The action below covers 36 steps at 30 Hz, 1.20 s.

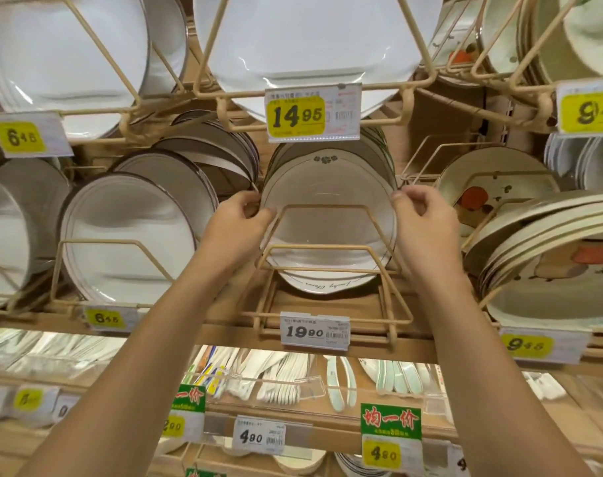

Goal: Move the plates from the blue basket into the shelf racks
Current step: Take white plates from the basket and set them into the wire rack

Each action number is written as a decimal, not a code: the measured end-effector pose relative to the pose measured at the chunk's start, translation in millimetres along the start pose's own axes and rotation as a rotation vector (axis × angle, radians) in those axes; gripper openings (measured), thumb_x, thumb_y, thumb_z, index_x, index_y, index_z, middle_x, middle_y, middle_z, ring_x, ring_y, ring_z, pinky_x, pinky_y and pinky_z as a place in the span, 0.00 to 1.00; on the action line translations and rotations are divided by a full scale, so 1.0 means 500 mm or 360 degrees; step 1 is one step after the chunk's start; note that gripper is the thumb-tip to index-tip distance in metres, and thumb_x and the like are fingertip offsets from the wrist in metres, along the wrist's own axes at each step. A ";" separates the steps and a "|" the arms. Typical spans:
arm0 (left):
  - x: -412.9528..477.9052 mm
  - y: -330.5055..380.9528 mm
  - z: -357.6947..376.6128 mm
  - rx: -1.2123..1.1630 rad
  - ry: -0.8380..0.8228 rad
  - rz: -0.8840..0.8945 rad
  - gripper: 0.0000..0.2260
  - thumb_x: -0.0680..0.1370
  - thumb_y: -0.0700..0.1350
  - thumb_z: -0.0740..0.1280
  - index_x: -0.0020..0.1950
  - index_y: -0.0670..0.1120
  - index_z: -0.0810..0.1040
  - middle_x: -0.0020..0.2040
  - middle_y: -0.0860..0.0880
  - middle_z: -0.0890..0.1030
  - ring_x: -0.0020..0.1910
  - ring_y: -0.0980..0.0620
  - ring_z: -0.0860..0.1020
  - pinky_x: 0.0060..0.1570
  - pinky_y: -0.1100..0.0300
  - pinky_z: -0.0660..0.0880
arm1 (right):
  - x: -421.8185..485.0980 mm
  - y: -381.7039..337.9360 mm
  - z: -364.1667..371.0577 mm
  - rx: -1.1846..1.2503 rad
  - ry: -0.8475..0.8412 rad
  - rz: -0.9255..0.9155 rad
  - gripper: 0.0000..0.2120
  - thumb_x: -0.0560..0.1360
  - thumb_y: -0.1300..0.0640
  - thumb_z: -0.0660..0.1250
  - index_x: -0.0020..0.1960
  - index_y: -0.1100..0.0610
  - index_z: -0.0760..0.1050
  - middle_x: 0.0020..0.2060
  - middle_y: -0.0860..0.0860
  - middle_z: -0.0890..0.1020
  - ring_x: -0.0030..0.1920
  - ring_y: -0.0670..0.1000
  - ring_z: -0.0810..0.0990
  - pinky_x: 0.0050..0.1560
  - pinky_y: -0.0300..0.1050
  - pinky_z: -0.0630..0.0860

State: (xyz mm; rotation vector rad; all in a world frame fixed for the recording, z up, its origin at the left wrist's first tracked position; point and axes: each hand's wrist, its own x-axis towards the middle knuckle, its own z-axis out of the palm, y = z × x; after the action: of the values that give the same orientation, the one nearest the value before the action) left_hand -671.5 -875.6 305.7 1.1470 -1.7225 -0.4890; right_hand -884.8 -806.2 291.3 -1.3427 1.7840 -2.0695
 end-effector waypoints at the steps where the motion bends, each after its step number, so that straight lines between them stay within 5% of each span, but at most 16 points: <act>1: -0.018 0.010 -0.004 -0.0028 0.0036 0.0059 0.20 0.79 0.50 0.65 0.70 0.46 0.72 0.63 0.52 0.78 0.61 0.56 0.75 0.63 0.59 0.70 | -0.015 -0.008 -0.010 -0.0012 0.0026 -0.0073 0.13 0.78 0.48 0.62 0.61 0.48 0.75 0.50 0.41 0.78 0.47 0.38 0.75 0.49 0.38 0.71; 6: -0.149 0.045 -0.022 -0.0412 0.0156 0.0300 0.12 0.78 0.44 0.66 0.61 0.45 0.78 0.57 0.51 0.82 0.58 0.58 0.79 0.62 0.59 0.74 | -0.098 -0.033 -0.056 0.0152 0.0028 -0.0351 0.12 0.77 0.52 0.62 0.59 0.48 0.78 0.52 0.41 0.81 0.50 0.35 0.78 0.52 0.36 0.76; 11: -0.304 0.014 -0.036 -0.0674 0.0208 0.0216 0.08 0.78 0.43 0.64 0.52 0.49 0.82 0.50 0.48 0.85 0.53 0.49 0.83 0.52 0.55 0.80 | -0.200 -0.022 -0.088 0.0447 -0.0274 -0.0428 0.12 0.76 0.52 0.60 0.55 0.49 0.79 0.50 0.43 0.83 0.54 0.42 0.80 0.56 0.43 0.78; 14: -0.387 -0.024 -0.037 -0.0735 0.0244 -0.0017 0.07 0.78 0.42 0.65 0.50 0.46 0.83 0.47 0.45 0.85 0.48 0.45 0.84 0.48 0.56 0.81 | -0.253 -0.006 -0.094 0.0522 -0.0453 -0.0358 0.11 0.74 0.51 0.59 0.51 0.43 0.78 0.51 0.45 0.83 0.54 0.47 0.81 0.54 0.49 0.78; 17: -0.469 -0.080 -0.052 -0.0804 0.0316 -0.0331 0.07 0.78 0.38 0.64 0.49 0.42 0.82 0.44 0.42 0.86 0.42 0.44 0.84 0.43 0.54 0.82 | -0.319 0.010 -0.092 0.0556 -0.0627 -0.0120 0.09 0.71 0.49 0.61 0.44 0.42 0.80 0.47 0.46 0.85 0.50 0.47 0.83 0.54 0.43 0.76; 21: -0.575 -0.167 -0.095 -0.0983 0.0316 -0.0890 0.13 0.78 0.39 0.61 0.44 0.44 0.85 0.43 0.38 0.85 0.38 0.44 0.84 0.36 0.58 0.81 | -0.422 0.043 -0.074 0.0525 -0.0929 0.0086 0.10 0.74 0.62 0.68 0.43 0.47 0.82 0.44 0.40 0.85 0.45 0.40 0.83 0.45 0.26 0.74; 28: -0.736 -0.306 -0.219 -0.0969 0.0300 -0.1493 0.09 0.80 0.35 0.59 0.47 0.38 0.79 0.41 0.40 0.85 0.33 0.48 0.83 0.31 0.61 0.79 | -0.621 0.104 0.041 0.0416 -0.1446 0.0467 0.20 0.74 0.72 0.64 0.40 0.48 0.83 0.37 0.50 0.86 0.38 0.47 0.84 0.44 0.40 0.79; 36: -0.963 -0.405 -0.438 -0.0705 0.0386 -0.1794 0.10 0.82 0.37 0.58 0.48 0.41 0.79 0.39 0.45 0.86 0.32 0.52 0.83 0.32 0.62 0.78 | -0.902 0.050 0.173 0.0361 -0.1746 0.0959 0.14 0.77 0.69 0.62 0.41 0.56 0.81 0.34 0.51 0.85 0.36 0.48 0.83 0.42 0.43 0.79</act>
State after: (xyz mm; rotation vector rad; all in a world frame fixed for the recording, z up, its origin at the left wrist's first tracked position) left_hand -343.8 -518.2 13.1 1.6687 -0.5666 -1.2608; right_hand -565.6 -616.5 20.1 -1.2461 1.1660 -0.8634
